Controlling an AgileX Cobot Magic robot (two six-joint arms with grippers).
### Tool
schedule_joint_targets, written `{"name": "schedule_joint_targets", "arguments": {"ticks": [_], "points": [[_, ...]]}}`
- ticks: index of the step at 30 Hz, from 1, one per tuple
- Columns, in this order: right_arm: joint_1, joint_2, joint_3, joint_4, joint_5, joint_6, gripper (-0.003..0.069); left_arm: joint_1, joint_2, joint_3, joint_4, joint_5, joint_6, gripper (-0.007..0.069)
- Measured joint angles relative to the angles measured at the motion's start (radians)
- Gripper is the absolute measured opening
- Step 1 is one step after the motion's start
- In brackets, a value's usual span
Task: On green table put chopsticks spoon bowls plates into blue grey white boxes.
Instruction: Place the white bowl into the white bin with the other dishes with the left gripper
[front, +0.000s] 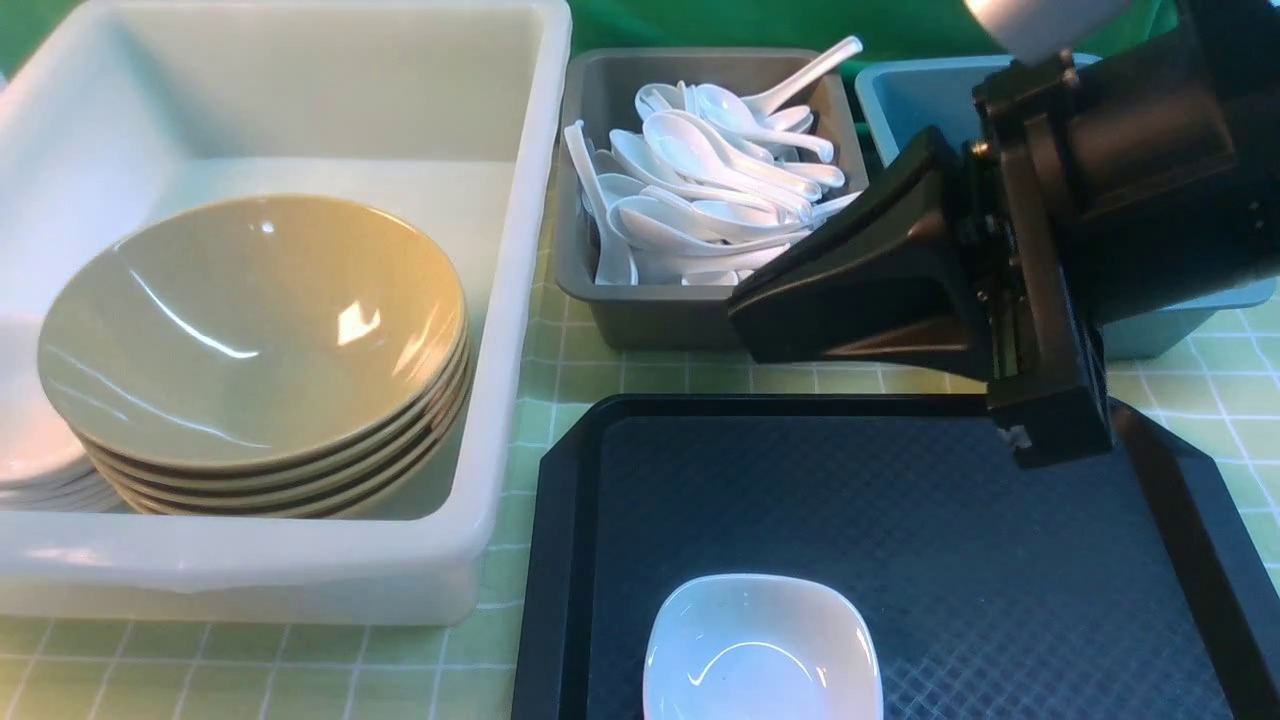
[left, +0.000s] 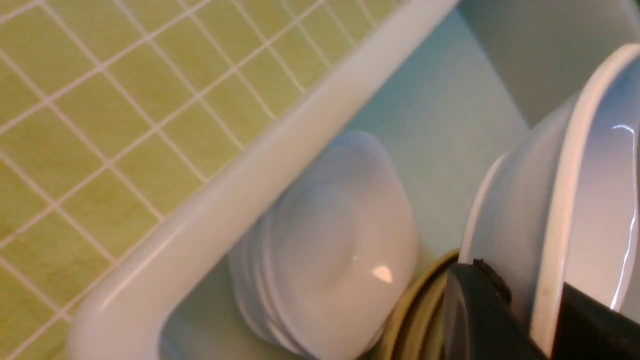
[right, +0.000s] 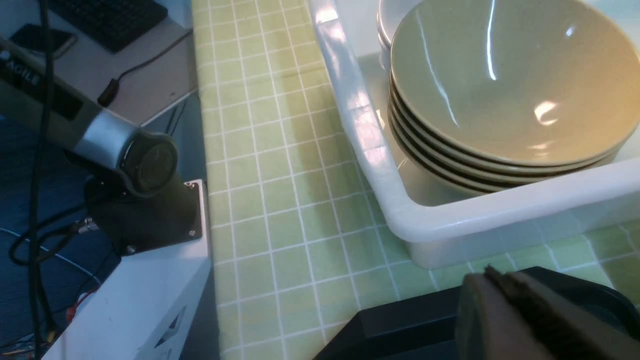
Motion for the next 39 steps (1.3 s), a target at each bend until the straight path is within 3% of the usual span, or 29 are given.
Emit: {"name": "schedule_joint_targets", "arguments": {"ticks": [11, 19, 24, 33, 36, 39], "points": [[0.001, 0.0, 0.0, -0.012, 0.0, -0.006, 0.0025, -0.108, 0.167, 0.0, 0.172, -0.002, -0.103, 0.0015], [0.005, 0.002, 0.0, -0.012, -0.001, -0.017, 0.0036, -0.173, 0.19, 0.0, 0.336, -0.008, -0.29, 0.0064], [0.005, 0.003, 0.0, -0.012, -0.001, -0.022, 0.0043, -0.199, 0.19, 0.0, 0.429, 0.001, -0.367, 0.0173], [0.005, 0.003, 0.0, -0.012, -0.001, -0.022, 0.0047, -0.228, 0.145, -0.068, 0.52, 0.076, -0.384, 0.0465], [0.005, 0.003, 0.0, -0.012, -0.001, -0.022, 0.0047, -0.228, 0.118, -0.166, 0.564, 0.149, -0.385, 0.0539], [0.005, 0.003, 0.0, -0.012, -0.001, -0.022, 0.0047, -0.233, 0.094, -0.233, 0.559, 0.197, -0.384, 0.0562]]}}
